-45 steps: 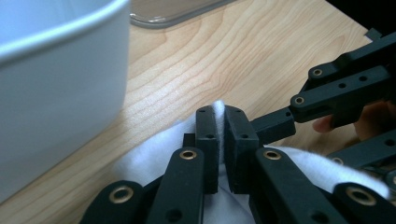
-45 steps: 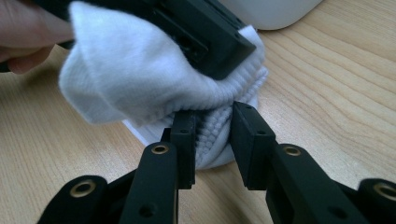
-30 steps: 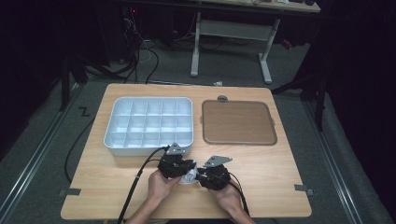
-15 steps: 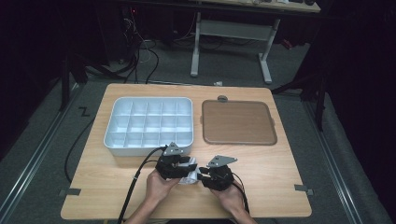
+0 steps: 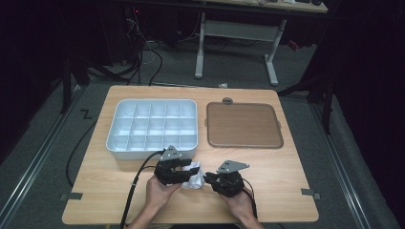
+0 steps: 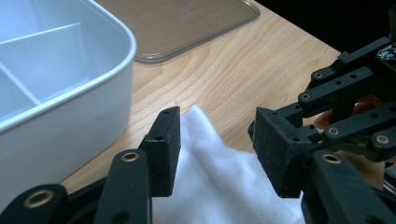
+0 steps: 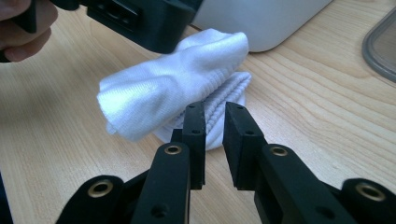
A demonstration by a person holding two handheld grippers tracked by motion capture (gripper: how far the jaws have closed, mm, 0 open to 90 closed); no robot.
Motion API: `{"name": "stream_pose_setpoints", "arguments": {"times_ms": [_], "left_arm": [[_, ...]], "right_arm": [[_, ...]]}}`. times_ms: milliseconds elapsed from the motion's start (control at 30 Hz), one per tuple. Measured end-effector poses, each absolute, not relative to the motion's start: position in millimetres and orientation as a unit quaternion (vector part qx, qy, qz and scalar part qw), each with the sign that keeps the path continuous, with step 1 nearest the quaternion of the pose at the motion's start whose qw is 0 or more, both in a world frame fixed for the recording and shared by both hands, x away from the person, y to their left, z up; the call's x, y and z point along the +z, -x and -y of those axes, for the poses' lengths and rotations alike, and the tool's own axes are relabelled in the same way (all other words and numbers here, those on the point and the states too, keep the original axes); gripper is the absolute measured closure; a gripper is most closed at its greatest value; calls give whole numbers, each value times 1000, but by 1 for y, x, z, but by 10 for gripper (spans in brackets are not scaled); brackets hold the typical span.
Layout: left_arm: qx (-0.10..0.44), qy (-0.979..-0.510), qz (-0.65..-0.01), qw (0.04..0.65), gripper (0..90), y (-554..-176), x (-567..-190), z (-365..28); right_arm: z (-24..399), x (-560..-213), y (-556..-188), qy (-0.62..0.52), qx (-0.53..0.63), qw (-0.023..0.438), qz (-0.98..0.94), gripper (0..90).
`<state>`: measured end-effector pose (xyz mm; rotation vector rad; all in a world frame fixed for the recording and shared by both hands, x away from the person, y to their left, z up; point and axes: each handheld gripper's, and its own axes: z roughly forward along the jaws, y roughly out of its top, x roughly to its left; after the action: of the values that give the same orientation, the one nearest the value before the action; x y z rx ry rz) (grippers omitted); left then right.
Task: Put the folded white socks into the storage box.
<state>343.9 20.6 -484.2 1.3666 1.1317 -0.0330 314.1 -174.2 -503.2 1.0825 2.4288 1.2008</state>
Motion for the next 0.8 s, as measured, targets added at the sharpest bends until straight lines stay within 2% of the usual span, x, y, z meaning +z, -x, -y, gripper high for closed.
{"name": "stream_pose_setpoints", "arguments": {"times_ms": [267, 533, 800], "left_arm": [[3, -595, -515, 617, 532, -338, -495, -38], [15, -614, -510, 602, 514, -334, -507, -32], [26, -622, -507, 596, 514, -334, -512, -26]], "right_arm": [[176, -487, -310, -360, 423, 116, -823, 803], [158, -472, -313, -337, 434, 114, -828, 802], [141, -478, -321, -331, 417, 107, -840, 801]]}}
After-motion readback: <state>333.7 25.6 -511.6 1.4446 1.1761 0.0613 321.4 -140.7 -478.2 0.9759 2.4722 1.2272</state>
